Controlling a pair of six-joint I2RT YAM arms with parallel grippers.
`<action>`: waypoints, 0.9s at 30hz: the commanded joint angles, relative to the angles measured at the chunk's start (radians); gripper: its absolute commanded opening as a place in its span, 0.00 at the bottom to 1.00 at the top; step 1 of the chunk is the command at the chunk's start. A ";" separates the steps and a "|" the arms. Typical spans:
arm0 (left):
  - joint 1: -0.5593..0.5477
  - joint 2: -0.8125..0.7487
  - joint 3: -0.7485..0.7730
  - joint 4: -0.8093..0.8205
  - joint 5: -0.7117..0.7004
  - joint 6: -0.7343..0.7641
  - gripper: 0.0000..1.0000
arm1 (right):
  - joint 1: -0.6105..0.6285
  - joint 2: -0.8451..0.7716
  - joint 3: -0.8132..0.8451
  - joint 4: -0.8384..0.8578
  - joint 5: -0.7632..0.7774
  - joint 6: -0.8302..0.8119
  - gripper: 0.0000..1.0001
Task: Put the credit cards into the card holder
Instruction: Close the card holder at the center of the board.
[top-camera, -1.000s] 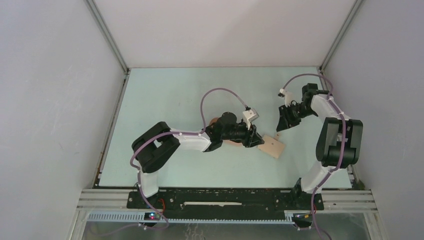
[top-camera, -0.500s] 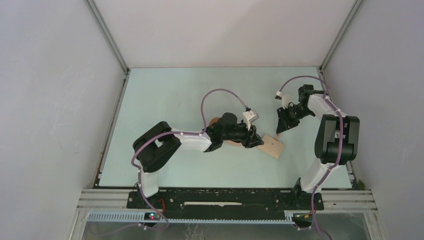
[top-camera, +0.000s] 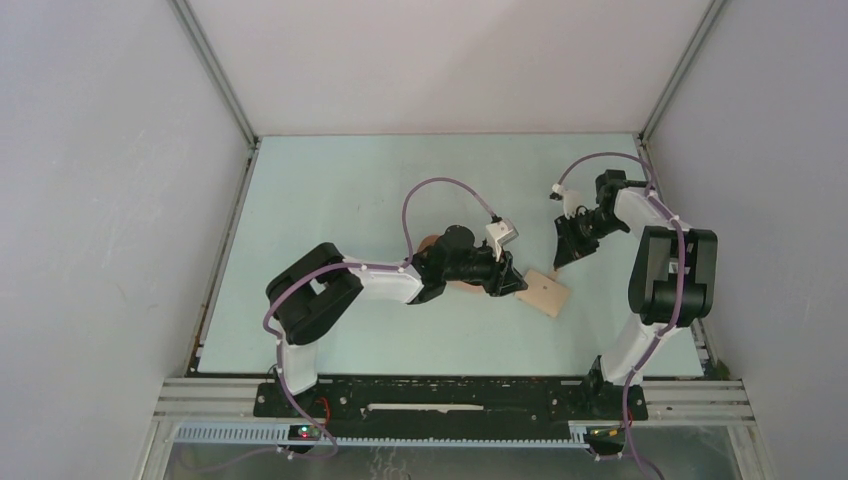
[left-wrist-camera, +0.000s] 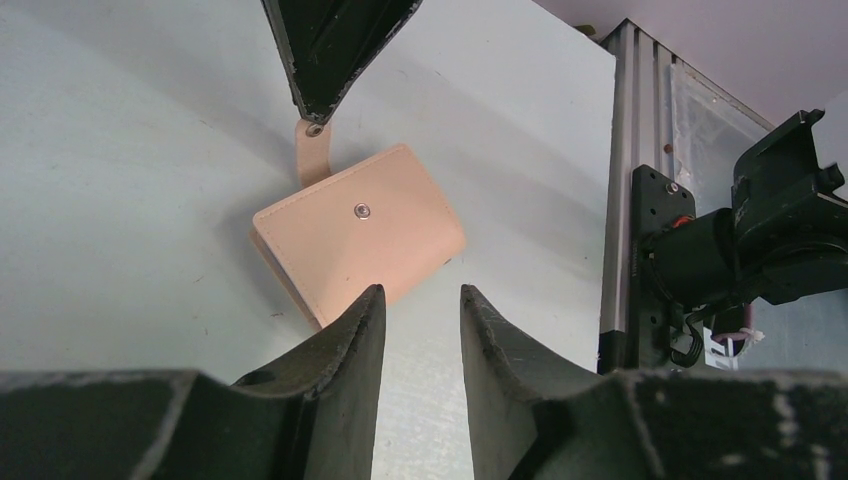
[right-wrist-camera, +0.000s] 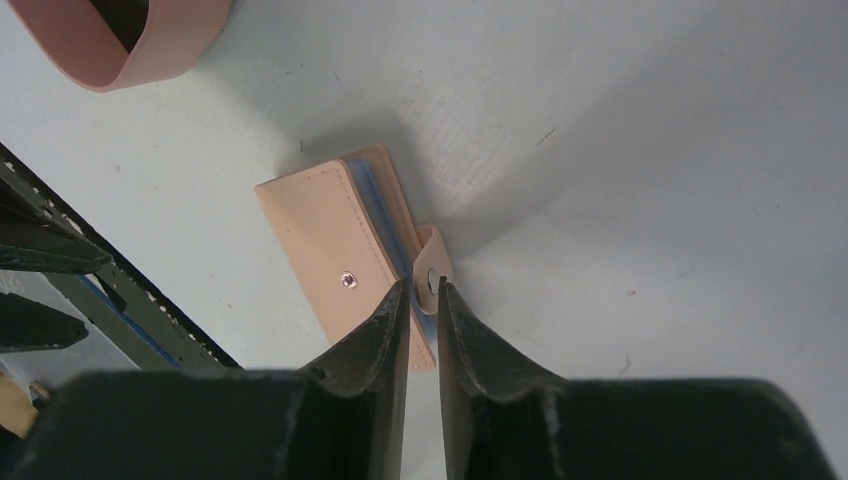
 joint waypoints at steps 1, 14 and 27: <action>0.003 0.005 0.024 0.025 0.030 0.021 0.38 | 0.007 0.015 0.042 -0.008 -0.001 0.001 0.22; 0.004 0.011 0.027 0.025 0.037 0.021 0.38 | 0.010 0.020 0.043 -0.019 0.002 -0.012 0.18; 0.006 0.016 0.030 0.025 0.049 0.020 0.37 | 0.012 0.020 0.045 -0.039 0.011 -0.030 0.12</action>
